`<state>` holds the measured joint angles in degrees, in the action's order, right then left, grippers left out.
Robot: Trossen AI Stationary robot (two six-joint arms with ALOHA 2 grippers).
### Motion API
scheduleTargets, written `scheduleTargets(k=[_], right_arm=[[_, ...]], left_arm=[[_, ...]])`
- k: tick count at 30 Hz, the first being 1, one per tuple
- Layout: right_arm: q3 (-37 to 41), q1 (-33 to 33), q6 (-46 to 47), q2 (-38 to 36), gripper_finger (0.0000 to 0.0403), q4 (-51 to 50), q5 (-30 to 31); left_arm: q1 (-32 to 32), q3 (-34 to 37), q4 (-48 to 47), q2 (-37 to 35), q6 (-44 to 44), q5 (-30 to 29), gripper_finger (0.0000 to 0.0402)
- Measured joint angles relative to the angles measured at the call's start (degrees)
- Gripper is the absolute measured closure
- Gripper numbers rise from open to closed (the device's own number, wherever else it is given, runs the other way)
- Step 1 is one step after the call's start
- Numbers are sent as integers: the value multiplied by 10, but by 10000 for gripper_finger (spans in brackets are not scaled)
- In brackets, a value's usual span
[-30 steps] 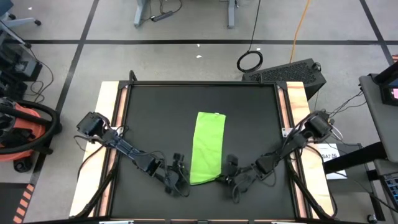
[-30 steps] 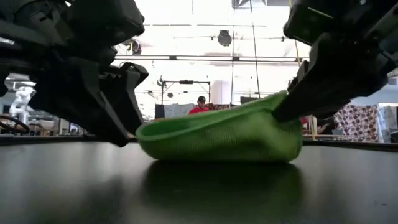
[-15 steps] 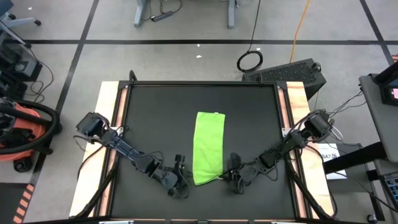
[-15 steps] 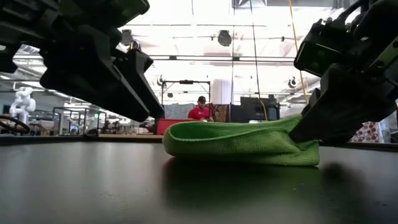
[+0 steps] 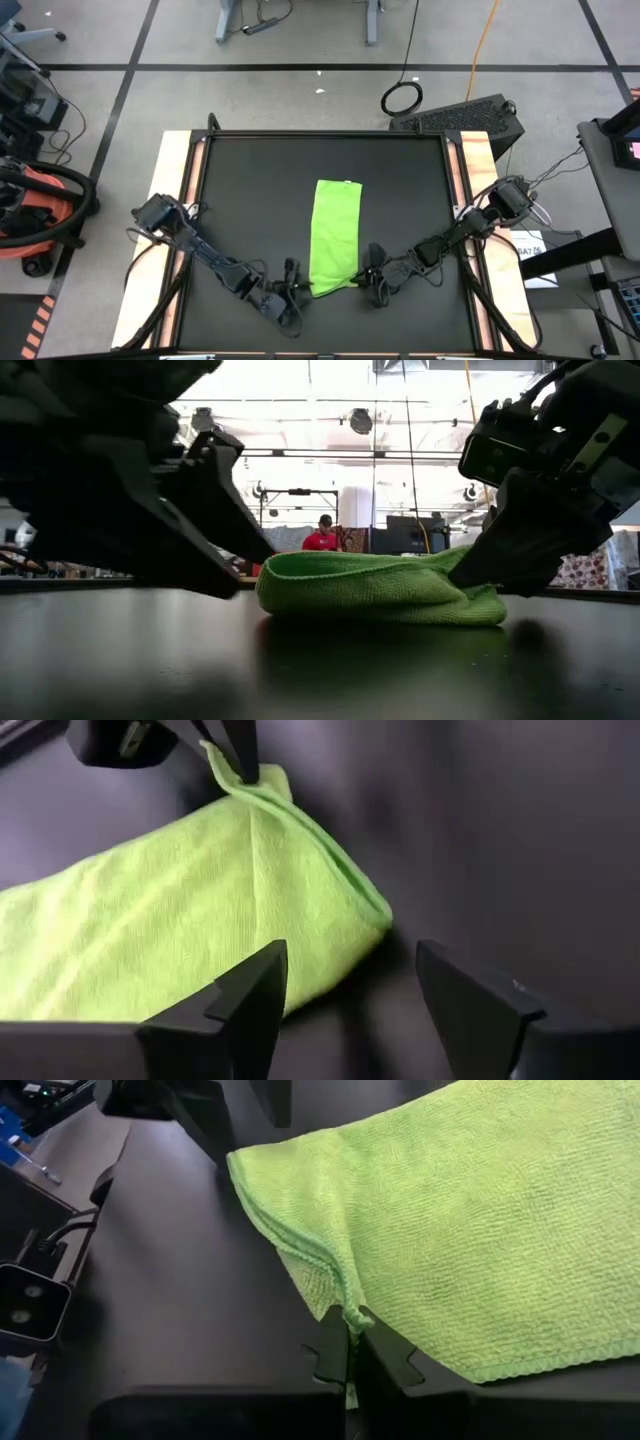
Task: Roll towel
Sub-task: Roll the green microfiber cloth
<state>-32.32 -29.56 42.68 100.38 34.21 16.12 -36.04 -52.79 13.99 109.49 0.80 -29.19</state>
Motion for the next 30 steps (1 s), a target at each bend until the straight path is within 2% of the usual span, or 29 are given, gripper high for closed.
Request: scheduleTargets(k=[7, 10, 18, 21, 25, 30], right_arm=[[0, 0, 1, 0, 402, -1, -12], [0, 0, 2, 0, 402, -4, -13], [0, 0, 2, 0, 402, -10, -13], [0, 0, 2, 0, 402, -11, -13], [0, 0, 2, 0, 402, -13, -15], [0, 0, 2, 0, 403, -13, -15]], left_arm=[[12, -29, 14, 34, 15, 2, 181], [12, -34, 48, 32, 15, 1, 210], [15, -33, 27, 33, 34, 14, 317], [15, -31, 24, 34, 32, 38, 338], [14, -31, 19, 34, 30, 60, 321], [14, -31, 18, 34, 22, 38, 240]])
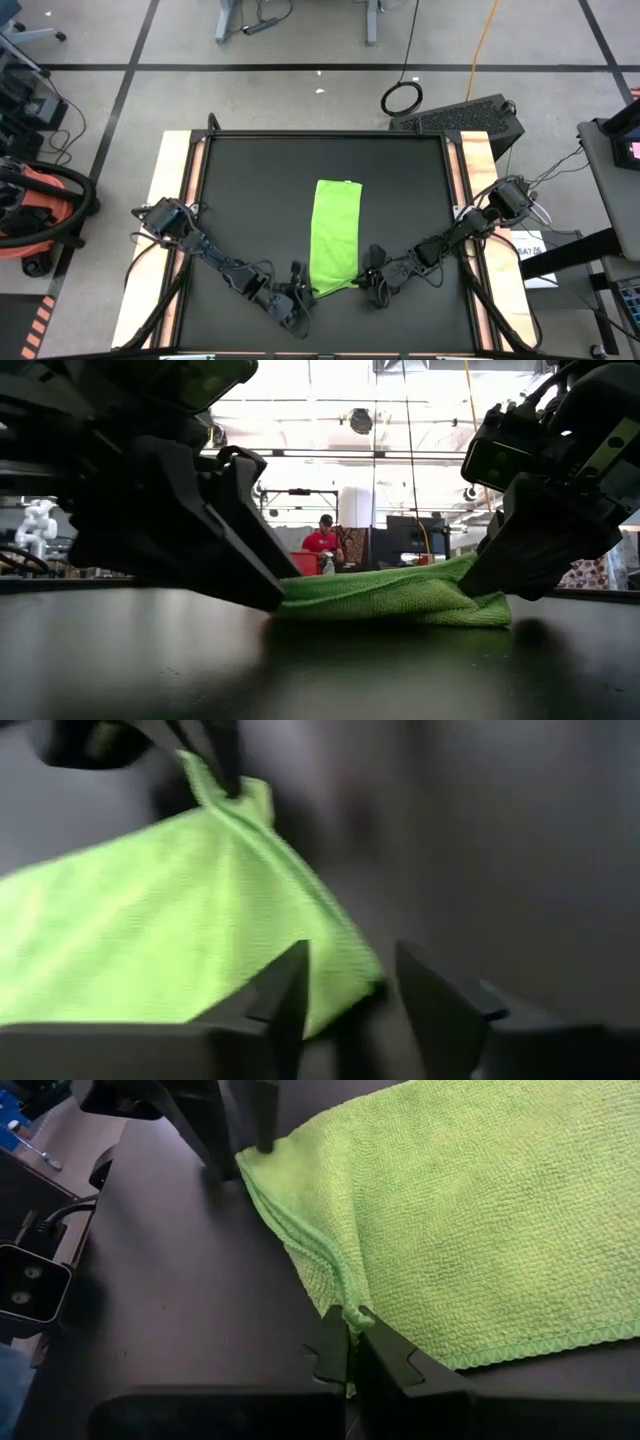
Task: Roll towel
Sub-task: Roll the green microfiber cloth
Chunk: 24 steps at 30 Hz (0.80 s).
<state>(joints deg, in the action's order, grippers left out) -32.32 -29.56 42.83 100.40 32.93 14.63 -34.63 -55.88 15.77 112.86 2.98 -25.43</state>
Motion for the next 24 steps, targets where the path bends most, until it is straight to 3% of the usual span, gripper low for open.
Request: scheduleTargets(k=[4, 7, 16, 24], right_arm=[[0, 0, 0, 0, 403, 0, 0], [0, 0, 0, 0, 403, 0, 0], [0, 0, 0, 0, 403, -1, 0], [0, 0, 14, 0, 403, -13, 0]], left_arm=[[0, 0, -9, 0, -19, -14, 185], [1, 0, -15, 3, -20, -23, 188], [3, 0, -7, 8, -24, -25, 329], [5, 0, 3, 11, 26, 2, 394]])
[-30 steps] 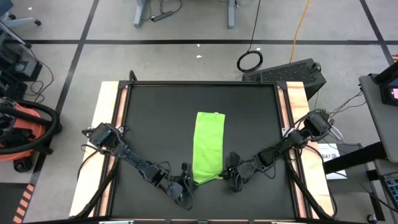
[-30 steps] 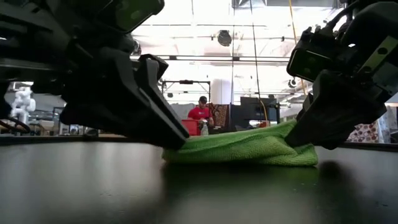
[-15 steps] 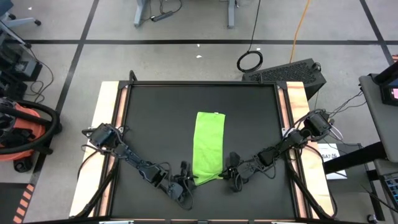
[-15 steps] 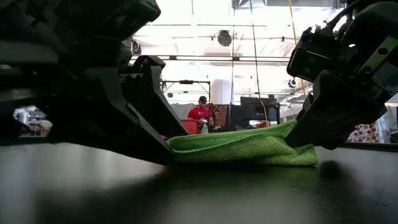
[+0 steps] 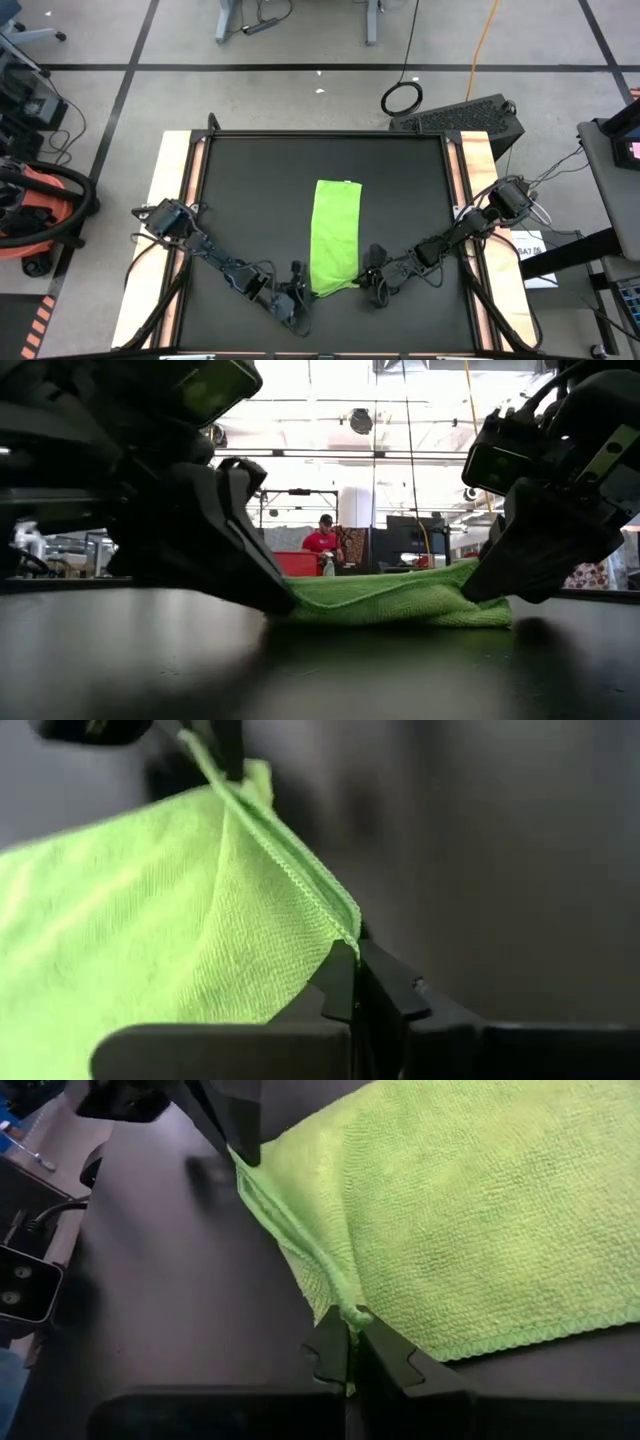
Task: Roll towel
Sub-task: Roll the green microfiber cloth
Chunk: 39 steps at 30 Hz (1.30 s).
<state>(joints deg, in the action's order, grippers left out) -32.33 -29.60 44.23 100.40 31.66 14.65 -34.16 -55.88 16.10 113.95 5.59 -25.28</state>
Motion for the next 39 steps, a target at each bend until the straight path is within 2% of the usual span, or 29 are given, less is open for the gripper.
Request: scheduleTargets(k=[3, 7, 15, 23, 29, 31, 39], right_arm=[[0, -3, 1, 0, 403, -4, -3], [0, -9, 2, 0, 403, -5, -37], [0, -28, 6, 0, 403, 12, -87], [0, -36, 14, 0, 403, 19, -142], [0, -35, 12, 0, 403, 16, -151], [0, -35, 11, 0, 403, 12, -156], [-1, -39, 21, 0, 403, 1, -153]], left_arm=[[9, 0, 1, 0, 65, 4, 394], [25, 0, 3, -1, 146, 40, 397], [59, 0, 18, -1, 245, 180, 398], [98, 0, 72, -2, 343, 323, 399], [128, 0, 76, -2, 405, 397, 399], [134, 0, 62, -2, 407, 416, 400], [140, -2, 5, -4, 420, 422, 400]])
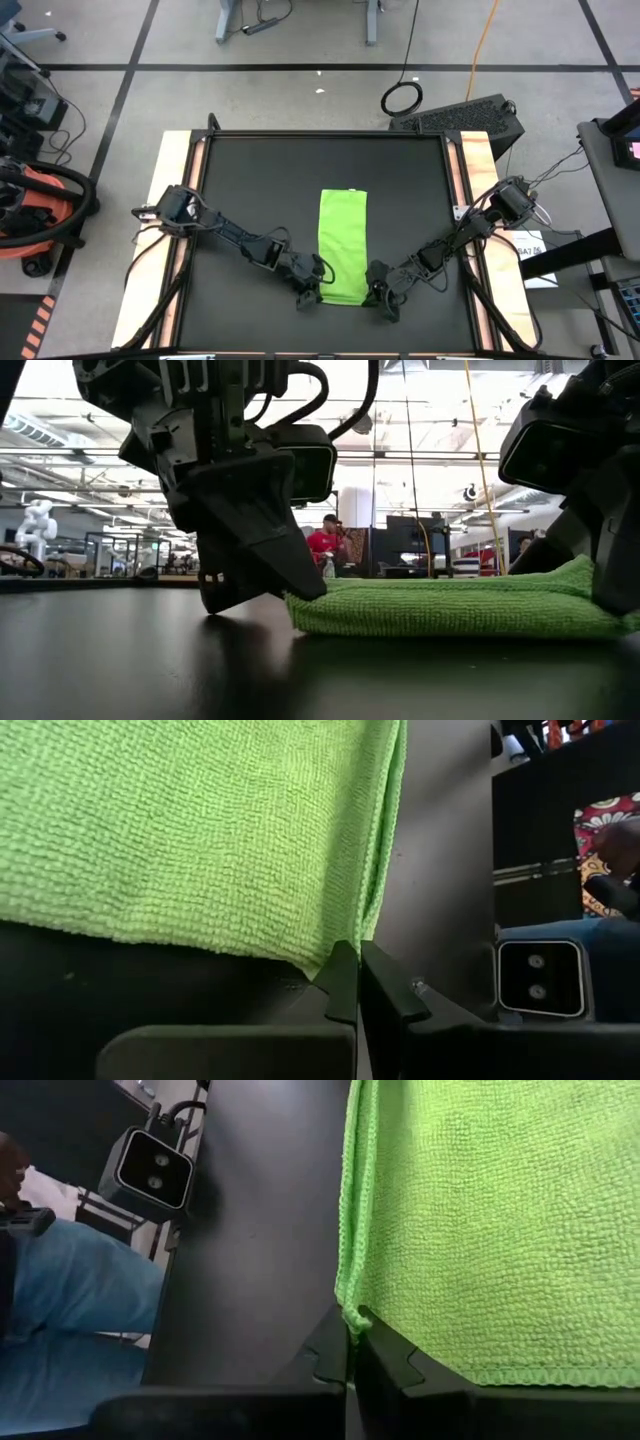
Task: Roll towel
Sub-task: Roll the green microfiber cloth
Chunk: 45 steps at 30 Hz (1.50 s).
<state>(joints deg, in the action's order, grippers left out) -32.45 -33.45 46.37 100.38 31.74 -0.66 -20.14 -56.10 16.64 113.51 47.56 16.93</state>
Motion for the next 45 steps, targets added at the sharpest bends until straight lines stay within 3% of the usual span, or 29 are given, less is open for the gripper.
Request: scheduleTargets(k=[13, 20, 26, 37, 41, 45], right_arm=[[0, -4, 47, 0, 391, 5, 31], [3, -27, 28, -32, 281, -53, 91], [2, -55, -59, -80, 200, -75, 111], [-111, -102, -286, -55, 213, -259, 143], [-127, -102, -335, -34, 225, -264, 151], [-128, -100, -371, -25, 237, -265, 198]], left_arm=[[15, 1, -20, 0, 24, 40, 400], [19, 1, -25, 0, 47, 71, 400], [23, 1, -25, 0, 60, 75, 400], [46, 2, -43, 1, 90, 90, 400], [52, 2, -62, 1, 98, 89, 400], [59, 2, -73, 1, 110, 88, 400]])
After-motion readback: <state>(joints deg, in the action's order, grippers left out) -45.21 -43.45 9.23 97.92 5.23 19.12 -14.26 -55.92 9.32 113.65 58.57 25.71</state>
